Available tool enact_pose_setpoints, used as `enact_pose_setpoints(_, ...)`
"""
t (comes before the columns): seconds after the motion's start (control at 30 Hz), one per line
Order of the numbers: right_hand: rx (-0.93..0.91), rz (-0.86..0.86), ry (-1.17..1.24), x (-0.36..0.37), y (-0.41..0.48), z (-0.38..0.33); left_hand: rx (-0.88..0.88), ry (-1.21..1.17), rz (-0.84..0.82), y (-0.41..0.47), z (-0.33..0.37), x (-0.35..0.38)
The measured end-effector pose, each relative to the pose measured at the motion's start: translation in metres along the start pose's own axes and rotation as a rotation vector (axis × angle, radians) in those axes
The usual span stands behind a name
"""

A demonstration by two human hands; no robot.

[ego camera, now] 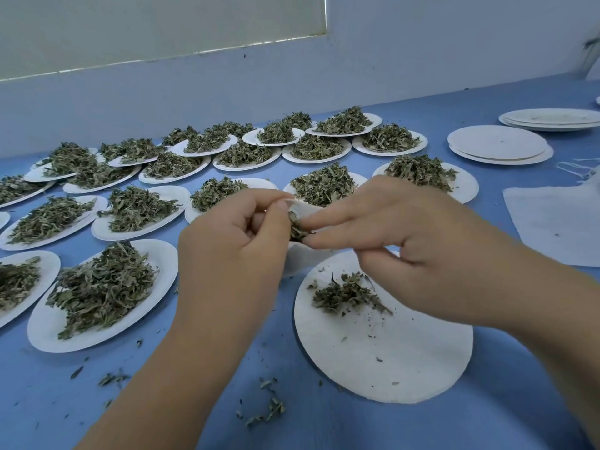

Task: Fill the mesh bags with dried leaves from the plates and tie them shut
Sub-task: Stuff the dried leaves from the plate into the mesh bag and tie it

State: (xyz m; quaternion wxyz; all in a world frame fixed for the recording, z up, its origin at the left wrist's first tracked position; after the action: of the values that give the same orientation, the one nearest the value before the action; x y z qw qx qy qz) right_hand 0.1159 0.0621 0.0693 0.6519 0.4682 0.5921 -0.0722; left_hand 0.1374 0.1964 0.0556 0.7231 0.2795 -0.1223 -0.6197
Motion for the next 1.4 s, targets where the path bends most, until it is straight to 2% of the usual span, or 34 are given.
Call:
enact_pose_setpoints(0.17, -0.048, -0.227, -0.08, 0.031, -0.001, -0.005, 0.008, -0.025, -0.021, -0.002, 0.003, 0.007)
enact_pose_setpoints(0.3, -0.082, -0.215, -0.078, 0.031, -0.001, -0.013, 0.02, -0.028, -0.062, -0.006, 0.005, 0.015)
enact_pose_setpoints(0.43, -0.032, -0.26, -0.186, 0.038, -0.003, -0.008, 0.049, -0.007, -0.089, -0.009, 0.009, 0.019)
enact_pose_setpoints(0.53, -0.052, -0.262, -0.106, 0.034, -0.002, -0.006, 0.072, 0.026, -0.063, -0.006, 0.01, 0.014)
enact_pose_setpoints(0.6, -0.026, -0.2, -0.029, 0.023, -0.001, -0.003, 0.062, 0.029, -0.046, -0.004, 0.008, 0.008)
enact_pose_setpoints(0.73, 0.129, 0.082, 0.133, -0.013, -0.001, 0.016, 0.042, 0.028, 0.005, 0.002, 0.004, -0.003)
enact_pose_setpoints(0.83, 0.177, 0.158, 0.159, -0.022, -0.002, 0.024, 0.015, 0.012, 0.03, 0.004, 0.001, -0.008)
enact_pose_setpoints(0.9, 0.213, 0.098, 0.158, -0.016, -0.002, 0.03, 0.014, 0.017, 0.036, 0.004, 0.002, -0.009)
enact_pose_setpoints(1.03, 0.214, -0.279, -0.008, 0.029, -0.007, 0.033, 0.021, 0.029, 0.038, 0.004, 0.005, -0.009)
enact_pose_setpoints(1.13, 0.174, -0.484, -0.055, 0.055, -0.014, 0.027, 0.005, 0.01, 0.044, 0.004, 0.003, -0.01)
enact_pose_setpoints(1.2, 0.132, -0.545, -0.056, 0.063, -0.017, 0.02, 0.001, -0.007, 0.043, 0.004, 0.002, -0.01)
enact_pose_setpoints(1.4, 0.067, -0.55, -0.127, 0.071, -0.018, 0.011, 0.011, 0.0, 0.035, 0.004, 0.002, -0.009)
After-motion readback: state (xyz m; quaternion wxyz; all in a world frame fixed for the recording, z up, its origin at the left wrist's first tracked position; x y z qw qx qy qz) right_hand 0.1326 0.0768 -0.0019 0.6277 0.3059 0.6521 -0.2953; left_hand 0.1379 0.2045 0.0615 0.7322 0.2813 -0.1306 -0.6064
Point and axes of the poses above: each hand's wrist, its own y-axis towards the middle knuckle, its own x-axis out of the palm, z = x × y, the point moved 9 cm from there along y, towards the middle knuckle, and after that the axes turned 10 degrees about -y, right-handed, at the moved point
